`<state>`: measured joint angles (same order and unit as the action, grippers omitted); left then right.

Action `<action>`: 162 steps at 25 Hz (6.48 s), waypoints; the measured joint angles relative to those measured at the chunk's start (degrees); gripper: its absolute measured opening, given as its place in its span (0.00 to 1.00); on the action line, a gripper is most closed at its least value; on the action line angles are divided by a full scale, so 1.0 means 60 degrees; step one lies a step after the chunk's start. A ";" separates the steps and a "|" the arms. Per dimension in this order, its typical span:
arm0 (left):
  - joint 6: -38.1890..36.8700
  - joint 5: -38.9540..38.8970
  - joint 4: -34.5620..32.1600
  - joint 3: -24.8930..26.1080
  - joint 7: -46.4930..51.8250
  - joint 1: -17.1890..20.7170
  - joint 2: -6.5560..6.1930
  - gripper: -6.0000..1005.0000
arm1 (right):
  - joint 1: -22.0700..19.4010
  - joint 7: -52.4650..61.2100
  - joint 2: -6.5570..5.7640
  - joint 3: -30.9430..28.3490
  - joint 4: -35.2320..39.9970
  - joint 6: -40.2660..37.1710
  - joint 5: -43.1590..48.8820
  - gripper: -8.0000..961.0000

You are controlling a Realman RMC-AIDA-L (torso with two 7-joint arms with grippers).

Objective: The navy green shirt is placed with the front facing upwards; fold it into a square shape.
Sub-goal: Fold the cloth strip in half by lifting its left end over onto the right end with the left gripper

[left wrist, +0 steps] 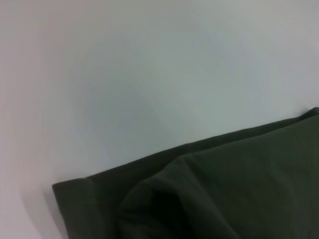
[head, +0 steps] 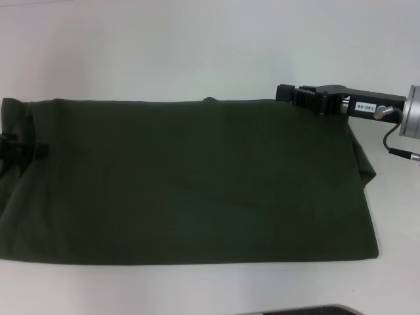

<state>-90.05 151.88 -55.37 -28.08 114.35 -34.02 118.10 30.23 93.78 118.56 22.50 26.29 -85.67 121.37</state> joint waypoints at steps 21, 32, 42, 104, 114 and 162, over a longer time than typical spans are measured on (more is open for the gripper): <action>0.0945 0.0099 0.0004 -0.0090 -0.0061 0.0231 0.0092 0.88 | 0.0000 0.0000 0.0000 -0.0029 0.0027 -0.0044 -0.0110 0.09; 0.1357 0.0138 -0.0083 -0.0088 -0.0061 0.0283 0.0088 0.88 | 0.0000 0.0000 0.0000 -0.0029 0.0027 -0.0026 -0.0118 0.09; 0.0660 0.0191 -0.0197 -0.0057 -0.0060 0.0299 0.0033 0.88 | 0.0000 0.0014 0.0000 -0.0029 0.0026 -0.0019 -0.0118 0.09; 0.0665 0.0335 -0.0097 -0.0712 -0.0073 0.0354 0.0265 0.88 | -0.0103 -0.0001 0.0000 -0.0030 -0.0007 -0.0047 -0.0116 0.09; 0.1001 0.0389 -0.0078 -0.0601 -0.0025 0.0494 0.0228 0.88 | -0.0100 0.0000 0.0000 -0.0030 0.0002 -0.0055 -0.0116 0.09; 0.0653 0.0344 0.0045 -0.0813 0.0006 0.0169 0.0323 0.84 | -0.0117 -0.0001 0.0000 -0.0029 0.0026 -0.0059 -0.0132 0.08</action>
<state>-86.13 153.95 -55.10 -32.96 114.39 -33.01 120.04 29.53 93.77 118.56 22.33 26.45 -86.02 120.58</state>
